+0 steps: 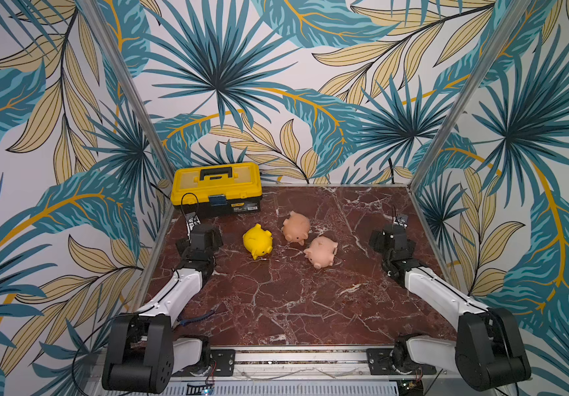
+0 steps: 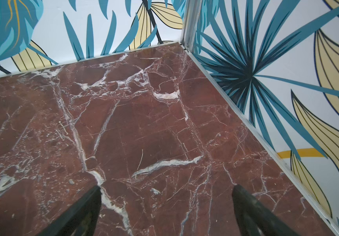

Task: Close piggy banks
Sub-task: Reset both arms

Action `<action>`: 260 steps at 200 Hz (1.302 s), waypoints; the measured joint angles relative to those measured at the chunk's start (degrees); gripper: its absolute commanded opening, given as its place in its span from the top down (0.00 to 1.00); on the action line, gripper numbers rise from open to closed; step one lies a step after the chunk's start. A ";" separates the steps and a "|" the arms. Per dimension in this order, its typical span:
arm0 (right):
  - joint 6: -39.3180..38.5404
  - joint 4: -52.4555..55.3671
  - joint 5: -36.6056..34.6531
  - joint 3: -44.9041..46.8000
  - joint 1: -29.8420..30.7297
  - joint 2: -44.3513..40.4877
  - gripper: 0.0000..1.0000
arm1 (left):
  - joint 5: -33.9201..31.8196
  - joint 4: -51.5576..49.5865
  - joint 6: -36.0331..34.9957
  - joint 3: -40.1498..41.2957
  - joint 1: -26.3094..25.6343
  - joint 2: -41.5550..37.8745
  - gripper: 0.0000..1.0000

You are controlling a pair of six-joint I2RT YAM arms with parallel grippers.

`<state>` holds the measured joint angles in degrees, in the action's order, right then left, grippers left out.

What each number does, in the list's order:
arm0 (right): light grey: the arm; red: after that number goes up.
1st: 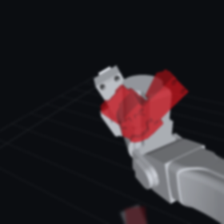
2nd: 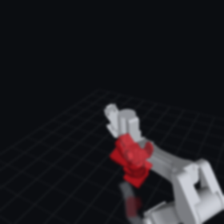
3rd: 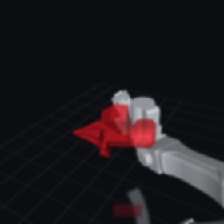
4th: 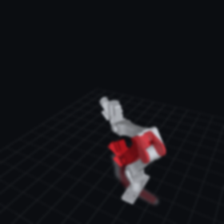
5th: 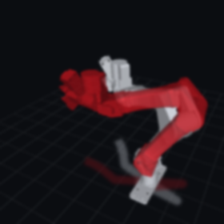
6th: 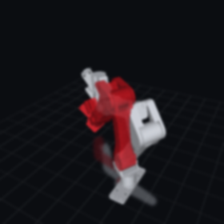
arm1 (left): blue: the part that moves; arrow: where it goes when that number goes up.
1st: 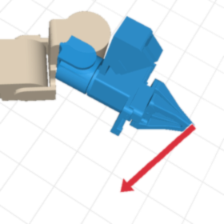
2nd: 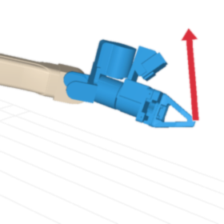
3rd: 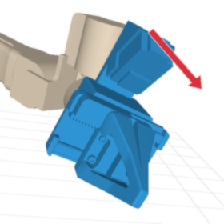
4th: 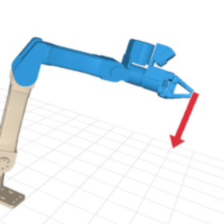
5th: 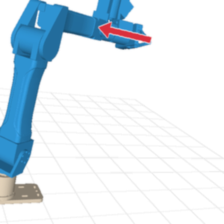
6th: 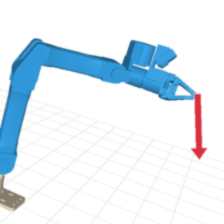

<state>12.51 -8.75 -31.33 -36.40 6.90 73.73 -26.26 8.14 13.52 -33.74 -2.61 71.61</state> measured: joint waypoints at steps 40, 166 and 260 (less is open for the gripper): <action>-4.81 -11.37 2.78 3.34 -1.66 5.09 0.00 | 4.83 16.11 -2.38 10.51 0.68 1.95 0.01; -10.49 -38.07 15.45 13.60 -5.57 11.39 0.00 | 13.46 39.19 -10.25 12.94 1.18 15.93 0.01; -10.67 -39.10 16.22 13.60 -5.68 11.39 0.00 | 13.49 40.52 -10.49 12.94 1.18 15.93 0.01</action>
<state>1.85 -47.86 -15.11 -22.81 1.21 85.12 -12.78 48.66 3.03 -20.80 -1.43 87.55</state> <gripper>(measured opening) 0.995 0.995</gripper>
